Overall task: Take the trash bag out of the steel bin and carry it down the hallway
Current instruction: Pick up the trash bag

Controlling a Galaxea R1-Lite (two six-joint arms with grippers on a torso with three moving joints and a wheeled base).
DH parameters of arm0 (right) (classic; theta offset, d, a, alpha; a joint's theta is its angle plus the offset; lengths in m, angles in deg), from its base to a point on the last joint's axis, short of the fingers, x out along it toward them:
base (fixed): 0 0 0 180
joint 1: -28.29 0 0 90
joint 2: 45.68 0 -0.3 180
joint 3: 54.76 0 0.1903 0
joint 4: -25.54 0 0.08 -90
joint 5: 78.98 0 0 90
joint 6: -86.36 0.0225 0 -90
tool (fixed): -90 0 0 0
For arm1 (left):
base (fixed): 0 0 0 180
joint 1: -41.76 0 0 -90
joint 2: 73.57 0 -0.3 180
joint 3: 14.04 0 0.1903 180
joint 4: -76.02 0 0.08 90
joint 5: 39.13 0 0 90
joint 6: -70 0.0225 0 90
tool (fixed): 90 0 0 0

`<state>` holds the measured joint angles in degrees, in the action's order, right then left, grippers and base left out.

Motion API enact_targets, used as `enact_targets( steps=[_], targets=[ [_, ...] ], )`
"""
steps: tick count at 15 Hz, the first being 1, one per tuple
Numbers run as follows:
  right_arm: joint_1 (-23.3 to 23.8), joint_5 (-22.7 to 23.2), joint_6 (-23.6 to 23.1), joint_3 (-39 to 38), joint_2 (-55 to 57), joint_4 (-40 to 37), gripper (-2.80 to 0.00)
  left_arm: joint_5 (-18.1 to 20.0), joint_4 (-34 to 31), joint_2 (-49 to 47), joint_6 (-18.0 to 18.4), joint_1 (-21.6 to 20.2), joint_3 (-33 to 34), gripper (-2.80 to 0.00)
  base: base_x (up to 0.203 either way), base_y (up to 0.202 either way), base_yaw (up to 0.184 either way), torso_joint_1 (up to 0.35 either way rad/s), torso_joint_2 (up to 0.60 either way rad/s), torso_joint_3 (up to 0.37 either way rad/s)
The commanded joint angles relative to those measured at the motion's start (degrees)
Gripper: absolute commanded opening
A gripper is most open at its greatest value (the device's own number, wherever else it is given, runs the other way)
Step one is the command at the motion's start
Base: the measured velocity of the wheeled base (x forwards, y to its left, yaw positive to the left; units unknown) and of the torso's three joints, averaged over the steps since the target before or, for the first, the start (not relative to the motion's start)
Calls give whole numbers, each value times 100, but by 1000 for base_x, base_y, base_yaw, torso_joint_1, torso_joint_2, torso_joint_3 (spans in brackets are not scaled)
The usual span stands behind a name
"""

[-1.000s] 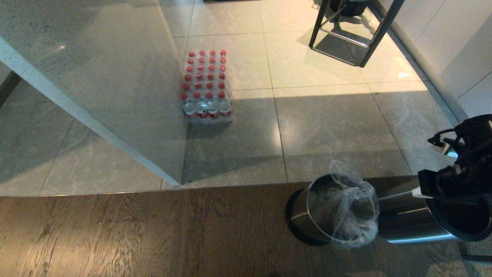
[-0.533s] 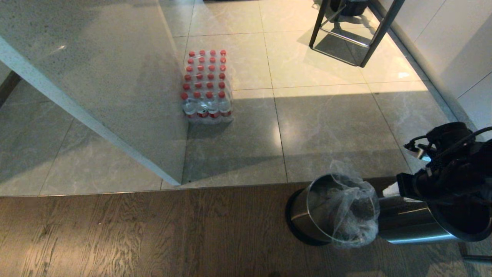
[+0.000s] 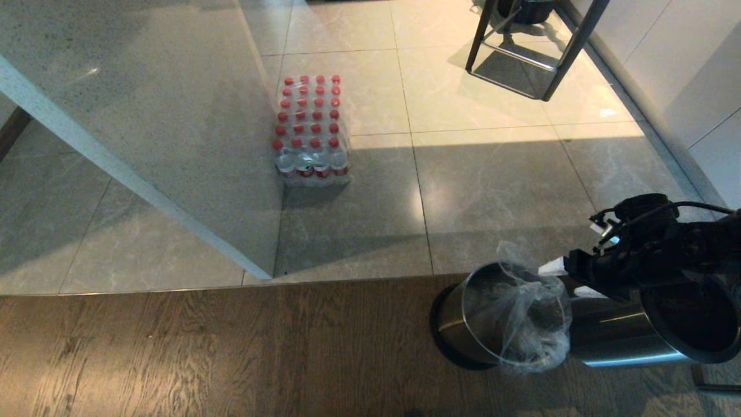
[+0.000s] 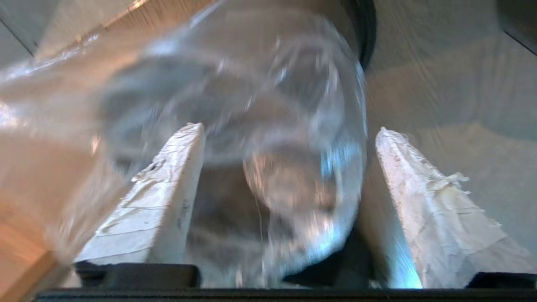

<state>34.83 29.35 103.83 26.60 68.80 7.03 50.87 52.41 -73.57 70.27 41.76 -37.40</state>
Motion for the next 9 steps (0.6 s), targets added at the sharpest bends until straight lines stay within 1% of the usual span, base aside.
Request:
enact_targets(
  steps=[1, 4, 7, 9],
  targets=[
    [201, 22, 28, 123, 349, 160, 0, 0, -2, 0, 0, 0, 0, -280, 0, 0, 0, 0, 0, 0],
    [419, 39, 50, 348, 628, 170, 0, 0, -2, 0, 0, 0, 0, -280, 0, 0, 0, 0, 0, 0],
    [471, 65, 76, 406, 760, 166, 0, 0, -2, 0, 0, 0, 0, -280, 0, 0, 0, 0, 0, 0],
    [471, 291, 172, 442, 769, 183, 0, 0, -2, 0, 0, 0, 0, -280, 0, 0, 0, 0, 0, 0]
  ],
)
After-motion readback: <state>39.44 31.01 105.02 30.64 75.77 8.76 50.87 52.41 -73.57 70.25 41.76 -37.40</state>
